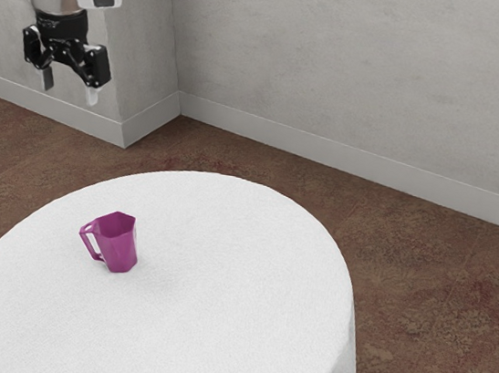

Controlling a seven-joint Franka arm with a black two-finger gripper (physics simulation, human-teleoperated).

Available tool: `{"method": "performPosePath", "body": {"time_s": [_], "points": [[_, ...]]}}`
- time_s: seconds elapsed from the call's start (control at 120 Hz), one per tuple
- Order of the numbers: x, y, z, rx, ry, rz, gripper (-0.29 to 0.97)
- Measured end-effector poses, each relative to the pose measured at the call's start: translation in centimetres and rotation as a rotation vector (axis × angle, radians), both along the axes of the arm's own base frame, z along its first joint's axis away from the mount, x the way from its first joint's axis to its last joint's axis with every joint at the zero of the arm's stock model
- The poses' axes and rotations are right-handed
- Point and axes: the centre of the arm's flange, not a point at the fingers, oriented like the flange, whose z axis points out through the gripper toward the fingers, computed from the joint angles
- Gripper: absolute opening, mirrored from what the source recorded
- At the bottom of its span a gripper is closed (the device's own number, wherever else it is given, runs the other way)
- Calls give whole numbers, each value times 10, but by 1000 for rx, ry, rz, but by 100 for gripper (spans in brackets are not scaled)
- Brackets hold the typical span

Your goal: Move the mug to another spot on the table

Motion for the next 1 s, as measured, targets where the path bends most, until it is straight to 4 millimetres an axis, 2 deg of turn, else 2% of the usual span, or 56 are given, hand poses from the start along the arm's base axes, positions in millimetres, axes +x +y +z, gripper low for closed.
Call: {"method": "performPosePath", "body": {"time_s": [0.233,0.3,0.383,0.433,0.5,0.567,0.667,0.775,1.0], "points": [[-3,8,-9,1,16,20,68],[-7,11,-31,-5,64,35,68],[-12,10,-45,-10,98,40,68],[-17,17,-61,-16,134,24,68],[-33,23,-77,-36,164,-4,68],[-42,21,-103,-52,205,-50,68],[-55,16,-155,-78,239,-140,68],[-63,26,-188,-96,216,-230,68],[-48,41,-218,-79,127,-440,68]]}}
